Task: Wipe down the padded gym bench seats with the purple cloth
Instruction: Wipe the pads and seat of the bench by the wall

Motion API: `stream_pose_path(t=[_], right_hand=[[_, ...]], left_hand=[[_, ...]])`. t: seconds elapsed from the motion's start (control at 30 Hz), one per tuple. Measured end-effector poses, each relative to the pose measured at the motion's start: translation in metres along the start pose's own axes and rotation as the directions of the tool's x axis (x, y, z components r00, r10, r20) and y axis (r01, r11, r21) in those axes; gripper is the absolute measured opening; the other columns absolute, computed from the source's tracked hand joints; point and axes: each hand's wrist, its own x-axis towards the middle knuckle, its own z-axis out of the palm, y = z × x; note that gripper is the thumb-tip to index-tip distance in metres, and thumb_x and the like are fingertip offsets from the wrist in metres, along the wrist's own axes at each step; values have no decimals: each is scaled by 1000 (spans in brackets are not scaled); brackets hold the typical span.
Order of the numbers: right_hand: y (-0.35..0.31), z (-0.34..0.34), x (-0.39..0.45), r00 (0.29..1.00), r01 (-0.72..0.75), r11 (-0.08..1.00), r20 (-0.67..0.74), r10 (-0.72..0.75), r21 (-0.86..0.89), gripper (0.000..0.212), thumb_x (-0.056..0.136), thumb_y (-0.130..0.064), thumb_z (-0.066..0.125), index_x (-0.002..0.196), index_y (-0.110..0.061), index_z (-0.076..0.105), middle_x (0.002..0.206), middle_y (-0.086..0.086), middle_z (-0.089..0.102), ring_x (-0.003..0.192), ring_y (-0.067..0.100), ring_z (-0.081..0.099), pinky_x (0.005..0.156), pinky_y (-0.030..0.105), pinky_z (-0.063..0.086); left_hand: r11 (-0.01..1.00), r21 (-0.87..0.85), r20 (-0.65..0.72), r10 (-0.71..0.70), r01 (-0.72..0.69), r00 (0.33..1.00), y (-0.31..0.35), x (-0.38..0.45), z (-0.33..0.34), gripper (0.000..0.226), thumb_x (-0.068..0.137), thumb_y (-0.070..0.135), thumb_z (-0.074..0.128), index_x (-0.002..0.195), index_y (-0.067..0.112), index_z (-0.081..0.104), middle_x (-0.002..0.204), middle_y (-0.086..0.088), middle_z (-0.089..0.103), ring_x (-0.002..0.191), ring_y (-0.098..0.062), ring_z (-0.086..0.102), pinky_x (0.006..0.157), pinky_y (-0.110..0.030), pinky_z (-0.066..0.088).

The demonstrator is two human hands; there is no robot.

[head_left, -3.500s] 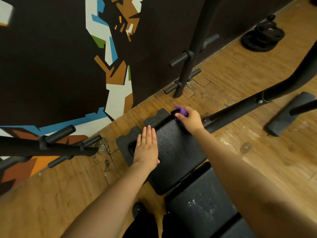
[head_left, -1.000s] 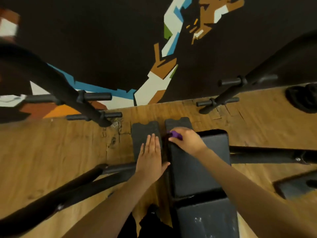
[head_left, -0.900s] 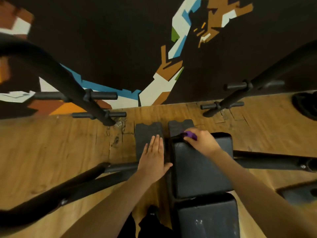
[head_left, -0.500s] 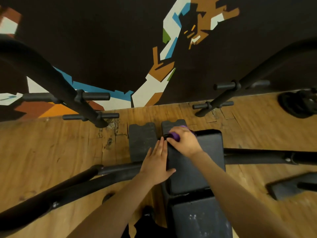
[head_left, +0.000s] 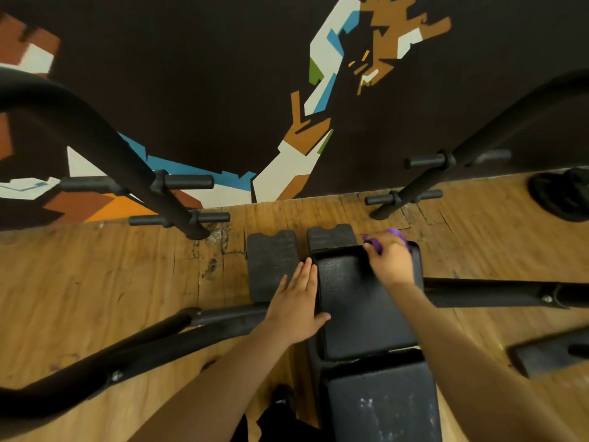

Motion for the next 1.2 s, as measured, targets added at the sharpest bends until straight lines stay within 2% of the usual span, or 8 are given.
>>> stream_pose_path(t=[0.23,0.33,0.57,0.63,0.77,0.87,1.03,1.2], right_hand=[[-45,42,-34,912,374,926,159,-378,53,41,89,-17,62,129,-16,55,138,0,49,131,13,39,111,23,24],[-27,28,-16,913,344,936,205,-351,70,49,87,-24,65,134,-20,51,142,-1,45,134,15,37,113,35,30],[-26,38,-20,953,296,955,66,-296,9,44,88,-17,62,131,-15,53,138,4,49,131,22,39,104,21,23],[-24,40,-27,937,347,937,44,-346,-34,43,87,-12,63,130,-13,55,137,5,51,130,22,42,104,23,28],[-12,43,-42,850,526,848,30,-525,-68,50,74,2,74,122,-6,60,131,13,56,124,32,49,98,49,44],[8,52,-64,807,590,805,38,-589,-56,54,66,5,79,117,-5,64,129,13,57,120,31,52,96,49,44],[23,56,-80,772,633,760,46,-634,-149,48,81,-26,63,127,-16,53,134,5,54,125,20,45,98,48,42],[13,49,-72,779,625,740,151,-608,-248,72,69,-25,81,132,-18,46,138,7,51,129,23,41,103,54,28]], left_hand=[[1000,19,-5,-7,7,1000,-4,2,-2,90,95,45,49,151,9,-12,159,-7,-19,146,-20,-14,118,-40,0],[1000,24,-44,9,-8,999,-12,-2,-5,86,97,41,46,151,10,-14,158,-5,-21,145,-17,-17,117,-35,-3],[999,12,-115,-45,47,992,-17,-2,-3,81,99,36,43,149,10,-16,158,-5,-21,145,-17,-17,118,-35,-4],[998,5,-138,-64,65,988,-17,-1,-3,74,102,32,37,150,9,-14,158,-6,-19,145,-17,-17,118,-35,-3],[993,-14,-144,-119,118,982,-18,2,-5,66,104,31,29,150,10,-13,158,-5,-19,145,-17,-16,119,-35,-1],[995,9,-125,-98,99,987,-21,2,-6,64,104,30,26,150,10,-13,158,-5,-20,145,-16,-16,119,-35,-2],[997,45,-109,-55,60,993,-21,6,-11,63,104,27,28,150,10,-13,158,-5,-19,145,-16,-16,120,-36,-3],[992,122,-77,35,-25,996,-22,16,-20,63,104,27,29,151,10,-9,159,-4,-15,146,-16,-14,118,-36,-3]])
